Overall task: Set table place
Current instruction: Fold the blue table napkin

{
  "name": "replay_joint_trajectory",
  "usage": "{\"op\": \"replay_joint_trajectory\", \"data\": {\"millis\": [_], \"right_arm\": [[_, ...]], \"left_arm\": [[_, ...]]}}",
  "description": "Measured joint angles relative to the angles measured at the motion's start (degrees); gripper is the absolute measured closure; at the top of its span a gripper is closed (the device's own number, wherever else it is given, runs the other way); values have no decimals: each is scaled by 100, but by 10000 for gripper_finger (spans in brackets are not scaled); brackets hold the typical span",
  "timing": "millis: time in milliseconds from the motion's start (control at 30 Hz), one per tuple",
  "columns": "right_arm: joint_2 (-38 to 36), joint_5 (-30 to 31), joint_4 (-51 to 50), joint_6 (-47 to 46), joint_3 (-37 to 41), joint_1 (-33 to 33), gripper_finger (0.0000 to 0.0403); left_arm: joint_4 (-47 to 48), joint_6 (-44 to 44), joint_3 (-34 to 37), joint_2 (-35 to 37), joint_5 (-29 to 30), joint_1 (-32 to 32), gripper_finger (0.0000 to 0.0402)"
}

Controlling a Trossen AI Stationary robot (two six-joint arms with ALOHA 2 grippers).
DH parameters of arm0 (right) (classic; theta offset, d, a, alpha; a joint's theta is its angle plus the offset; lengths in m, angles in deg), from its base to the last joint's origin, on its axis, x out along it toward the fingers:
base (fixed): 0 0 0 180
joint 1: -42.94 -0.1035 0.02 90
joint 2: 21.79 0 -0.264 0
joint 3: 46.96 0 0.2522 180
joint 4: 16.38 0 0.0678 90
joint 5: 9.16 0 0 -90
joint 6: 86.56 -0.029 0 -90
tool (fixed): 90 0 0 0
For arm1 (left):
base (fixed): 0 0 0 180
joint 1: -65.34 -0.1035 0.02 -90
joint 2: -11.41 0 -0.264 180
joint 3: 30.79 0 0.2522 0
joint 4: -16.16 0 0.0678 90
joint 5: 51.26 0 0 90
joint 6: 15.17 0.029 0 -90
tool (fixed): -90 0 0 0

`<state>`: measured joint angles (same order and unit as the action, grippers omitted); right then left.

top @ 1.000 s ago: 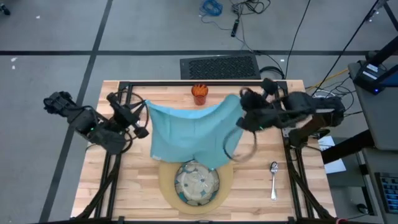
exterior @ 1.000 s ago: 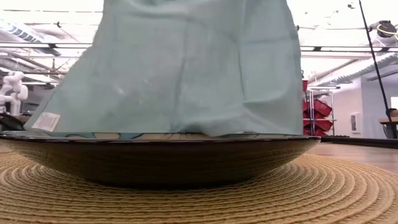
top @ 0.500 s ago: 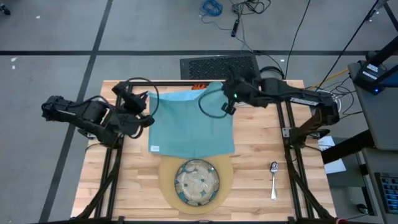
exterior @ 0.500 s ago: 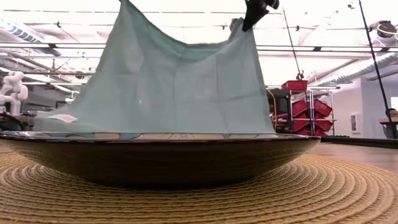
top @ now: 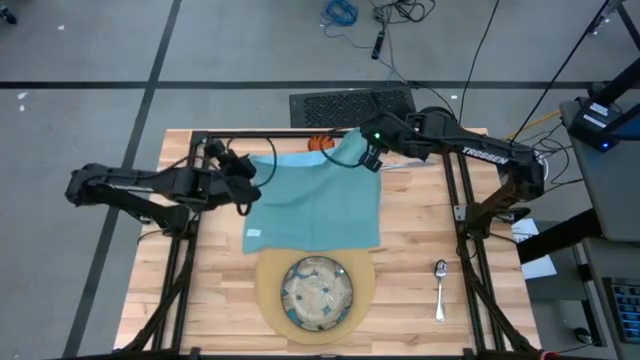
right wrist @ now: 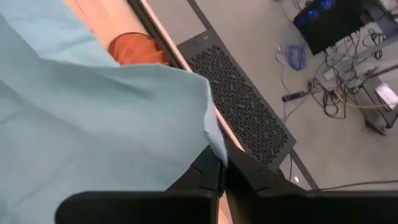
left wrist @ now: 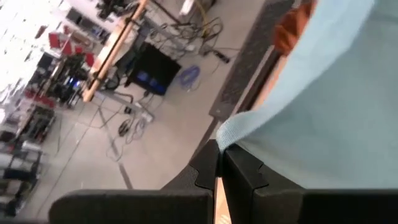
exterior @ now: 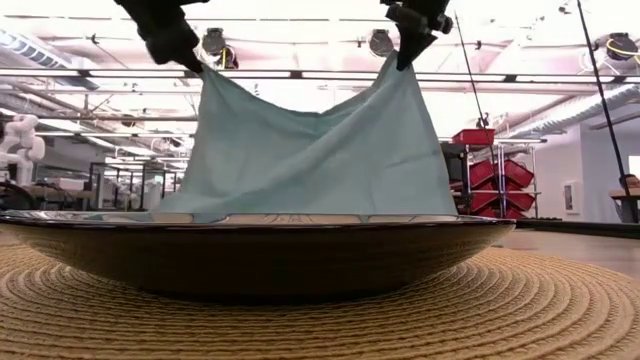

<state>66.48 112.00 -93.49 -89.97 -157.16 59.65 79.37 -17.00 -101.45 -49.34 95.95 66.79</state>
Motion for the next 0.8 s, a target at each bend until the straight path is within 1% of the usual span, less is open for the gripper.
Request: {"op": "replay_joint_trajectory", "data": {"millis": [133, 167, 267, 367, 467, 600, 667, 800], "right_arm": [[0, -108, 22, 6, 0, 284, 403], [0, -244, 40, 2, 0, 323, 403], [-2, -921, -24, -90, 47, 326, 403], [-4, -1174, -117, -212, 274, 158, 403], [-2, -1604, -274, -422, 543, -10, 403], [-39, -1708, -325, -687, 870, -283, 403], [-84, -1932, -261, -798, 992, -424, 403], [-92, -1992, -183, -1026, 1289, -687, 403]], "left_arm": [[-160, 269, -7, 29, -39, -264, 401], [-162, 269, -6, 39, -60, -303, 401], [-100, 188, -9, 48, -364, -354, 402], [161, -73, -9, 46, -660, -345, 401], [453, -357, -9, 46, -1065, -333, 401], [851, -765, -9, 46, -1409, -243, 402], [1000, -952, -9, 46, -1624, -181, 401], [1094, -1232, 26, 46, -2022, 3, 402]]}}
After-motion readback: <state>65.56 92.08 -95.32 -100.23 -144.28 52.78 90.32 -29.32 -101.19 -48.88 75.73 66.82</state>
